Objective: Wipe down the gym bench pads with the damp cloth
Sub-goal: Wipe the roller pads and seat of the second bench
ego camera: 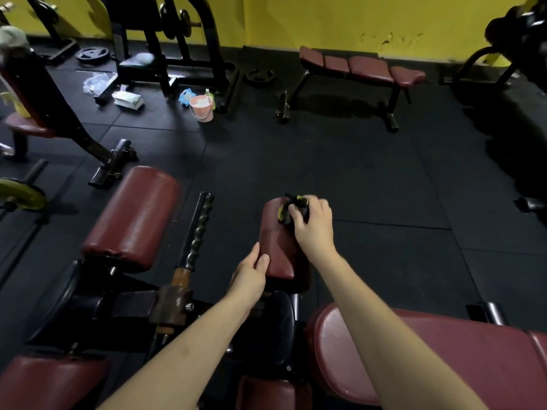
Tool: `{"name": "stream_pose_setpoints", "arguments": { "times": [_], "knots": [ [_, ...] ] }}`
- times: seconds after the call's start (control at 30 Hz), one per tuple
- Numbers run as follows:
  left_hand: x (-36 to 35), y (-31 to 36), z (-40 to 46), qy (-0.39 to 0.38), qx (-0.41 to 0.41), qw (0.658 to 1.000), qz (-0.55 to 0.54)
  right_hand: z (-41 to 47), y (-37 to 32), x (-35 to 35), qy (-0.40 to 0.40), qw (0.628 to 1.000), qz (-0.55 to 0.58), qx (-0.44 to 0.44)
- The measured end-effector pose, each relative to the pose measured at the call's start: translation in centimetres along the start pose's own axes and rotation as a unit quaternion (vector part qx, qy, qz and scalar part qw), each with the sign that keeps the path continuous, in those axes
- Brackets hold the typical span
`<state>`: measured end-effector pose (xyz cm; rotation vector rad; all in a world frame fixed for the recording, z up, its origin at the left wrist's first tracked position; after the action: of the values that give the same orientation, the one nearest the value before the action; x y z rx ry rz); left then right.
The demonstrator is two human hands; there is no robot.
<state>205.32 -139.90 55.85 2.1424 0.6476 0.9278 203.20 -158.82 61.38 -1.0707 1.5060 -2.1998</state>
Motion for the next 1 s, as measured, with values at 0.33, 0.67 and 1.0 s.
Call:
{"name": "stream_pose_setpoints", "arguments": {
  "times": [0.33, 0.67, 1.0],
  "knots": [
    [0.8, 0.5, -0.9, 0.018, 0.015, 1.000, 0.007, -2.8, -0.6, -0.1, -0.014, 0.998, -0.041, 0.051],
    [0.3, 1.8, -2.0, 0.044, -0.006, 0.988, 0.150, -7.2, -0.2, 1.5, -0.001, 1.000, 0.001, 0.012],
    [0.7, 2.0, -1.9, 0.016, 0.016, 0.987, 0.162, 3.2, -0.4, -0.9, 0.021, 0.999, -0.035, -0.019]
  ]
}}
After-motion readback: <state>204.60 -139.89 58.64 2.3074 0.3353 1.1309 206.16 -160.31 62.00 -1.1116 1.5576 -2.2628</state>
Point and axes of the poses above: each hand's wrist, its own z-axis towards the middle knuckle, its own x-axis out of the back of the hand, y = z × x, the point moved 4 cm from there along z, towards the middle knuckle, and after that the axes turned 12 degrees about z, right-handed, at the moved point
